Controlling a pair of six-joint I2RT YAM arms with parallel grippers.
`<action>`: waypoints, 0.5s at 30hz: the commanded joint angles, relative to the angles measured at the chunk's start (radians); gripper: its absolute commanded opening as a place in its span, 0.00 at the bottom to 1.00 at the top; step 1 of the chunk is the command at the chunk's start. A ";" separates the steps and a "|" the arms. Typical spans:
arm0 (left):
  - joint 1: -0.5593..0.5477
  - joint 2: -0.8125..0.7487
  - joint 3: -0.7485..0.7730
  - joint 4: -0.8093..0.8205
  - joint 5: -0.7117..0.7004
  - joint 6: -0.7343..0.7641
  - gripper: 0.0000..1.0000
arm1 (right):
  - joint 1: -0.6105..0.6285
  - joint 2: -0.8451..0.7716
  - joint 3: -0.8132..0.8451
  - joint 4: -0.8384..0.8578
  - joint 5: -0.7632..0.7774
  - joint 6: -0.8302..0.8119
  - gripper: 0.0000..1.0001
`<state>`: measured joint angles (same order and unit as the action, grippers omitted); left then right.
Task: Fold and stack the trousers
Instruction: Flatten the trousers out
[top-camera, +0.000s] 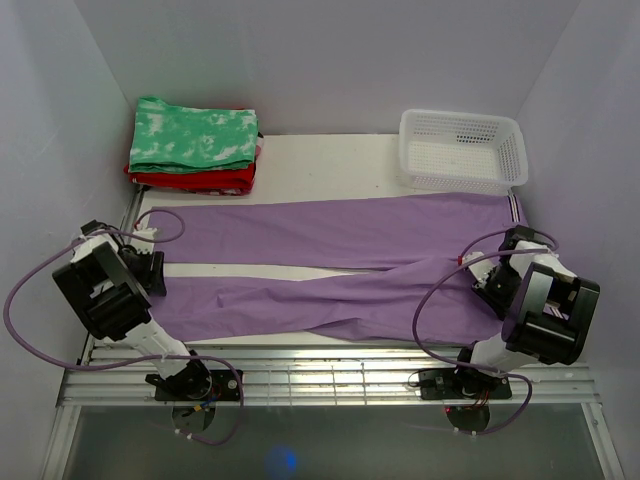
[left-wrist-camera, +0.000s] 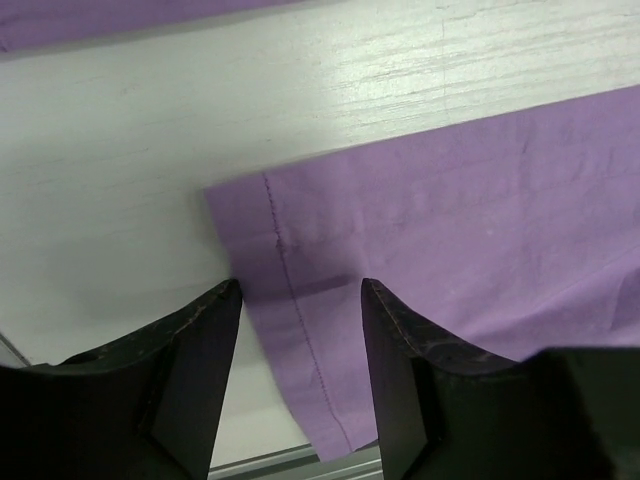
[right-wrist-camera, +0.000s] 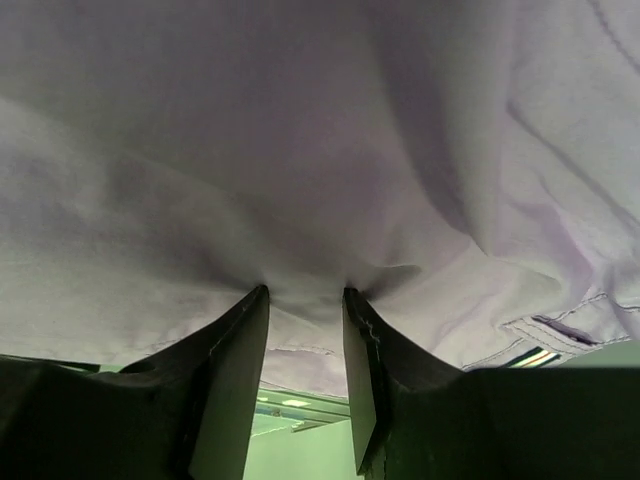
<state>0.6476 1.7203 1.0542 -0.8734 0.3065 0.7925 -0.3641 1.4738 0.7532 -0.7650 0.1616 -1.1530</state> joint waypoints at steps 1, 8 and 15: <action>-0.011 0.035 -0.077 0.056 0.031 -0.041 0.63 | -0.006 0.034 0.015 0.038 0.006 -0.031 0.42; -0.032 0.027 -0.112 0.111 0.003 -0.061 0.11 | -0.006 0.031 0.032 0.043 -0.016 -0.001 0.45; -0.020 0.022 0.093 0.057 -0.073 -0.039 0.00 | -0.055 0.017 0.149 0.012 -0.054 0.021 0.56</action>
<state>0.6243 1.7184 1.0515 -0.8253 0.2752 0.7330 -0.3817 1.4887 0.8101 -0.7681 0.1474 -1.1244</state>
